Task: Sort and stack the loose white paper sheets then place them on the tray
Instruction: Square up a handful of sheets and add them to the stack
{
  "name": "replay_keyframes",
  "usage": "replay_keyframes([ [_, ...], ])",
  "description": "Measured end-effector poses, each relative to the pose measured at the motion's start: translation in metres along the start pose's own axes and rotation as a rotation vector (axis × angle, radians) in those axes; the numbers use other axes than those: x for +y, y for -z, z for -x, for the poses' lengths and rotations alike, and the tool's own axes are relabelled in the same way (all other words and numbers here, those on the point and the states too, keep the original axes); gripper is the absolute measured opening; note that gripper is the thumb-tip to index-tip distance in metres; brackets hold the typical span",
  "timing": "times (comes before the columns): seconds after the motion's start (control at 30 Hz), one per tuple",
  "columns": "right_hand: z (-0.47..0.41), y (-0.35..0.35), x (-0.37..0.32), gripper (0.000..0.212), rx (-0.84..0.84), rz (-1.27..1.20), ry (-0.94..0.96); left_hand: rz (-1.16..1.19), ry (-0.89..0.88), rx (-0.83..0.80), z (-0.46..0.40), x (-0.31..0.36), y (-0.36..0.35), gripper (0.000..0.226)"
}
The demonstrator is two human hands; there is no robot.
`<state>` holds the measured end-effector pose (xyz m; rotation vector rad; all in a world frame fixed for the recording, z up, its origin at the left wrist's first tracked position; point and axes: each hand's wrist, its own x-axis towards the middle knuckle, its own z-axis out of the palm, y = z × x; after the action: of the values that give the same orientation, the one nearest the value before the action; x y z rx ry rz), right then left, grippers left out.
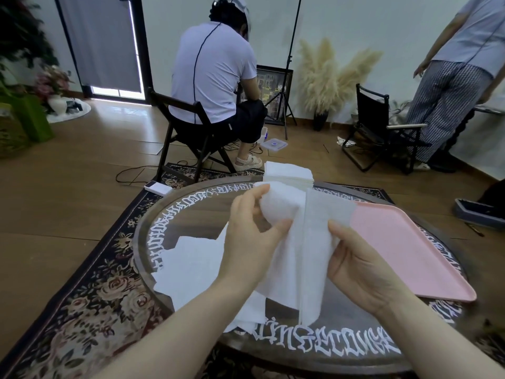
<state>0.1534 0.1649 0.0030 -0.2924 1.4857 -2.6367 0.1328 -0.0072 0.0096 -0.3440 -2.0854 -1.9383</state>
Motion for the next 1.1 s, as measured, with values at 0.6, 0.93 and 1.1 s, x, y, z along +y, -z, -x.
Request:
replay_keyframes([
  [0.6,-0.001,0.002,-0.003,0.038,-0.027,-0.056,-0.024,0.164,0.129,-0.136,0.005,0.011,-0.004,0.012],
  [0.93,0.002,0.001,-0.003,0.049,0.059,0.146,-0.059,0.111,0.193,-0.160,0.003,0.002,-0.001,0.042],
  [1.1,0.003,0.000,-0.002,0.051,0.045,0.176,-0.059,-0.029,0.147,-0.268,0.009,0.001,-0.003,0.062],
])
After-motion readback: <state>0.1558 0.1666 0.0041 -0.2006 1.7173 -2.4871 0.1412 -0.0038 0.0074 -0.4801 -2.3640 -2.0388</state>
